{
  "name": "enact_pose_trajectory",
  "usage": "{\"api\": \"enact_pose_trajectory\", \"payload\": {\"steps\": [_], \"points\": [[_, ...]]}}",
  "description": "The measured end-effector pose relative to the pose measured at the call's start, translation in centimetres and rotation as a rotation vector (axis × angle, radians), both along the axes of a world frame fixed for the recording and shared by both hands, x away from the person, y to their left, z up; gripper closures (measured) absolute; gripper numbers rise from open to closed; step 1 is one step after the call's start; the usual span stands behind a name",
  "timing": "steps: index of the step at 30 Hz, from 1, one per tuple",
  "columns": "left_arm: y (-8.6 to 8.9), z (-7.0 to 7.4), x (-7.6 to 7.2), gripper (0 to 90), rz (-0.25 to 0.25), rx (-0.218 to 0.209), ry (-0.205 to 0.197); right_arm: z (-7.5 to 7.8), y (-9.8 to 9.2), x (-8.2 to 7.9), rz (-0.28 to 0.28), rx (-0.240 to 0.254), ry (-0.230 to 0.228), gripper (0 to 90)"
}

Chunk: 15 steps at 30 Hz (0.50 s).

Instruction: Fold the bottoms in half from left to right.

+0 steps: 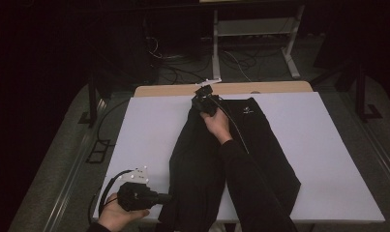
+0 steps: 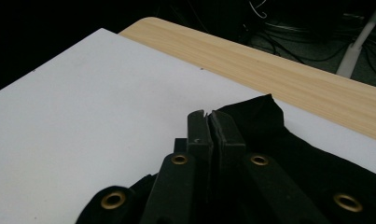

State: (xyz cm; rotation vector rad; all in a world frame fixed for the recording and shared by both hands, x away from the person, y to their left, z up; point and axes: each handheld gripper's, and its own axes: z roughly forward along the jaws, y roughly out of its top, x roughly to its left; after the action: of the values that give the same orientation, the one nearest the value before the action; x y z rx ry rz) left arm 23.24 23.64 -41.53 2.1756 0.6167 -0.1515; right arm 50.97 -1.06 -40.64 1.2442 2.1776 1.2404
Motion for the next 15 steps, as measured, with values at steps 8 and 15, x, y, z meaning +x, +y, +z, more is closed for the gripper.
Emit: {"api": "enact_pose_trajectory", "payload": {"steps": [8, 15], "points": [[-1.1, 0.3, -0.1, 89.4, -0.024, -0.005, -0.002, 0.1, -1.5, 0.2, -0.021, 0.021, 0.012, 85.5], [-2.3, 0.7, 0.1, 89.4, -0.043, -0.015, 0.001, 0.5, -2.2, 0.3, -0.018, 0.014, 0.018, 85.6]]}}
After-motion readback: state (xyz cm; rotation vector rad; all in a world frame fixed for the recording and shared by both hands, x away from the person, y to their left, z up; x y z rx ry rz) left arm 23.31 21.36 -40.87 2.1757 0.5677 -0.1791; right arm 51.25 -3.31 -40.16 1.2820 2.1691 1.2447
